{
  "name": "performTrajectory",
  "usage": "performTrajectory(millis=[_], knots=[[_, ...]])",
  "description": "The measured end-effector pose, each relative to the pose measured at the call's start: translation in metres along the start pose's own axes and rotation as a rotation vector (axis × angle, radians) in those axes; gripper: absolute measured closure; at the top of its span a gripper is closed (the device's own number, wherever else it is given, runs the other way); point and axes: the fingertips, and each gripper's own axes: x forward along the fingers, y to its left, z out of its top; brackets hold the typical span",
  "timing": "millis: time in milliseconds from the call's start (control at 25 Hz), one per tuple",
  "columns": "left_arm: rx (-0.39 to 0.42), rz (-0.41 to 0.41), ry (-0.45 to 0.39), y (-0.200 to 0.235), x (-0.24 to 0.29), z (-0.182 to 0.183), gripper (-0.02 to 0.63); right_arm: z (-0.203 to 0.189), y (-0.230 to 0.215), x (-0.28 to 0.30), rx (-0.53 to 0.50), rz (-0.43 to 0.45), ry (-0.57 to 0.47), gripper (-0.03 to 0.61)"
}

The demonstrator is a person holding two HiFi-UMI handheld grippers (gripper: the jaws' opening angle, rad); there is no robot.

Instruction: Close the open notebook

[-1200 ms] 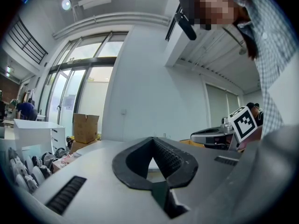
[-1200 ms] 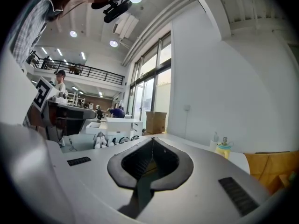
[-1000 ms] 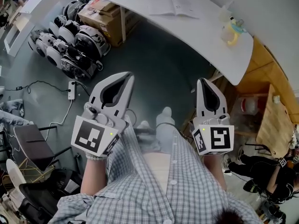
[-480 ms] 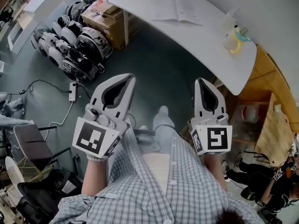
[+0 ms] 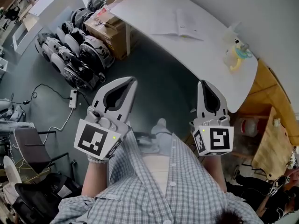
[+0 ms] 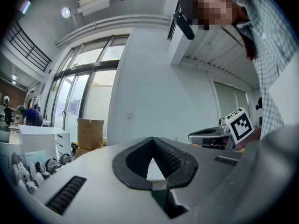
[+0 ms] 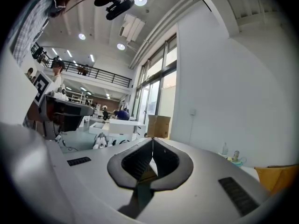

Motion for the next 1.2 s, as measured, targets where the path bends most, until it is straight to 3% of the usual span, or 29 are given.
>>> performTrajectory(millis=[360,720,1200], knots=[[0.02,0.026,0.001,-0.002,0.041,0.0,0.607,-0.007,-0.032,0.028,0.008,0.028,0.003,0.56],[0.016,0.12,0.013,0.006,0.067,-0.004,0.607,-0.01,-0.056,0.056,-0.007,0.115,-0.013,0.558],[0.044,0.15,-0.001,-0.008,0.116,-0.005,0.607,-0.026,-0.108,0.071,0.001,0.12,-0.011,0.56]])
